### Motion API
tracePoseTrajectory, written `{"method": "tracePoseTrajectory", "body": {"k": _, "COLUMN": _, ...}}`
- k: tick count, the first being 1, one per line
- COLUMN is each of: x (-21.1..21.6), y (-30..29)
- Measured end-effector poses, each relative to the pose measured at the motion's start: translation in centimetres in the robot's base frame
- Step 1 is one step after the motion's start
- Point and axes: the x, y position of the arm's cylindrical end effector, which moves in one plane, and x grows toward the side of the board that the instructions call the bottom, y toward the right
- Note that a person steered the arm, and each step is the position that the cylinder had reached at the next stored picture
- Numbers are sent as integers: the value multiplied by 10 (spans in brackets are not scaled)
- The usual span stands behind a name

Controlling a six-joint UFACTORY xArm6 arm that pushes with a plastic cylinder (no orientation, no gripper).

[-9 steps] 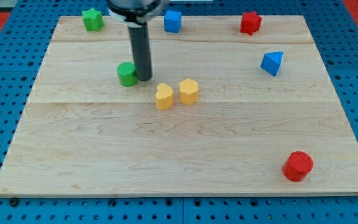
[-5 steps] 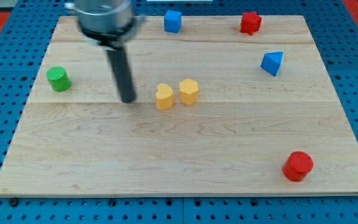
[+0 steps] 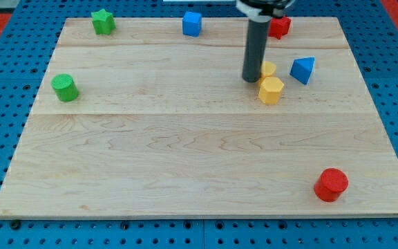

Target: Arrange the yellow blocks horizontally at the right side of the green circle

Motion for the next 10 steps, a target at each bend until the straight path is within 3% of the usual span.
{"method": "tracePoseTrajectory", "body": {"k": 1, "x": -43, "y": 0}}
{"method": "tracePoseTrajectory", "body": {"k": 2, "x": -52, "y": 57}}
{"method": "tracePoseTrajectory", "body": {"k": 3, "x": -41, "y": 110}}
{"method": "tracePoseTrajectory", "body": {"k": 5, "x": 16, "y": 66}}
{"method": "tracePoseTrajectory", "body": {"k": 7, "x": 24, "y": 138}}
{"method": "tracePoseTrajectory", "body": {"k": 10, "x": 39, "y": -29}}
